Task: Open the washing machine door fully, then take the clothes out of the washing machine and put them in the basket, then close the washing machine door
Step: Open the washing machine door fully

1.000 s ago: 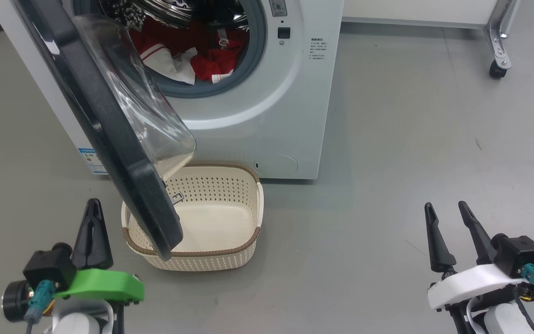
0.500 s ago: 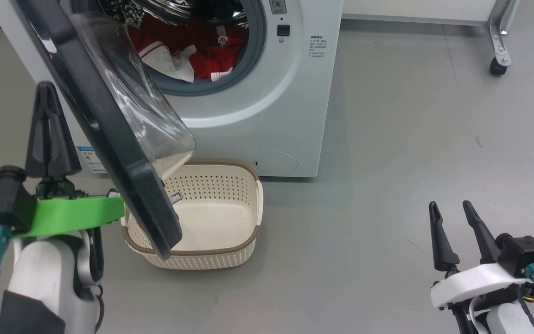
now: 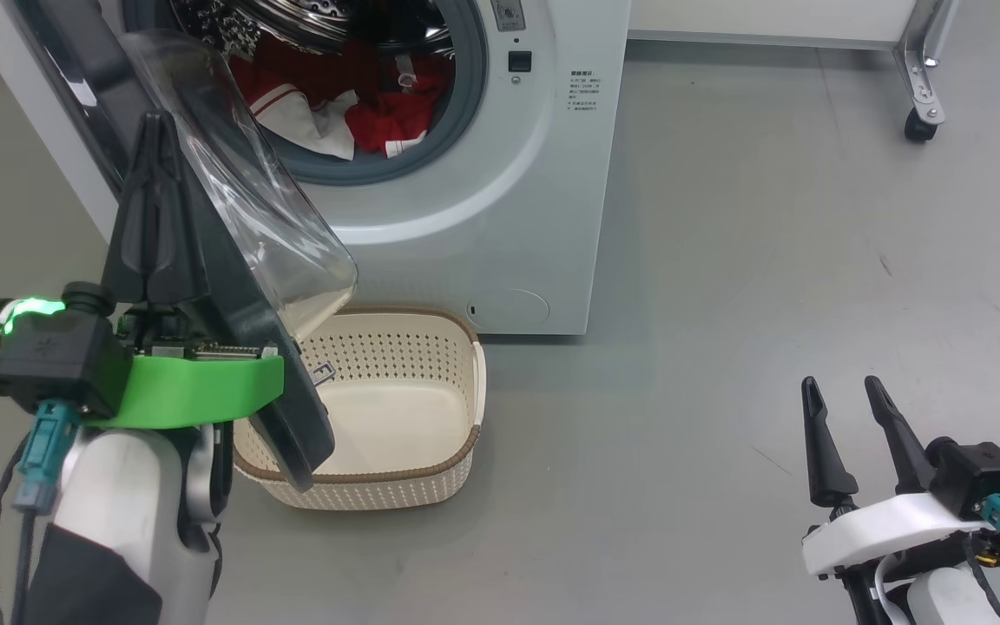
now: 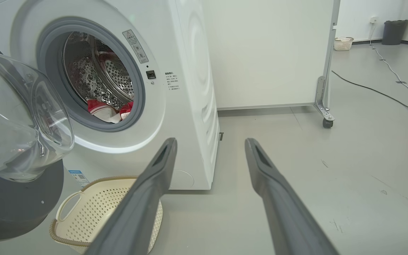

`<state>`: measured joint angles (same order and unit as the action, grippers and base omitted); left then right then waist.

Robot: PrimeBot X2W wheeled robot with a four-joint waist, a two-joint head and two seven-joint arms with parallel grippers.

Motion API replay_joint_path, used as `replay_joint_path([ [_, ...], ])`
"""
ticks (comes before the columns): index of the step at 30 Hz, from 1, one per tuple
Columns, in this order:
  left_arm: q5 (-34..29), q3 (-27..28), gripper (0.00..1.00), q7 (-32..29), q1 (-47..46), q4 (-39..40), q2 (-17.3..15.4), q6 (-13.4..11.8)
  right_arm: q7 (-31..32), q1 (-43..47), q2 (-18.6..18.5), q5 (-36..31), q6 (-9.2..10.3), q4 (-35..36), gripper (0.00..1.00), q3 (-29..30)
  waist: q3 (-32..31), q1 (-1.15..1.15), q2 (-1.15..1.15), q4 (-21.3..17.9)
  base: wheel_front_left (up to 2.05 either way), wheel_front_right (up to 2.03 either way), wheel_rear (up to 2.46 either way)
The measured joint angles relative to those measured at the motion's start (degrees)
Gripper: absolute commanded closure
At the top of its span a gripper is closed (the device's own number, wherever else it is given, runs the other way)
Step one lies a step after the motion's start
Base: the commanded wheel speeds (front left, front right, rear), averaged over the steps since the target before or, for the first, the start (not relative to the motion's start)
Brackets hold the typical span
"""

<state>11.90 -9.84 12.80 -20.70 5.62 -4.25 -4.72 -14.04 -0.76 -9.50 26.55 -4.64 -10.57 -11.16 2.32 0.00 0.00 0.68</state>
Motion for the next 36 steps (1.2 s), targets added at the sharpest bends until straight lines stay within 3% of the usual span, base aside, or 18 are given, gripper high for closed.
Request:
replay_joint_path([
  [15,2.5,-5.9,1.0,-6.5,5.1,-5.6,1.4,0.5,-0.1,0.0,0.5,-1.0,-0.59,-0.3,0.0,0.6,0.2,0.0,0.0,-0.8,0.0,0.0,0.0],
  [36,8.3,-7.9,1.0,-11.7,9.2,-15.4,1.6,0.4,-0.4,0.0,1.2,-1.6,-1.29,-0.8,0.0,1.4,1.1,0.0,0.0,-2.0,0.0,0.0,0.0],
])
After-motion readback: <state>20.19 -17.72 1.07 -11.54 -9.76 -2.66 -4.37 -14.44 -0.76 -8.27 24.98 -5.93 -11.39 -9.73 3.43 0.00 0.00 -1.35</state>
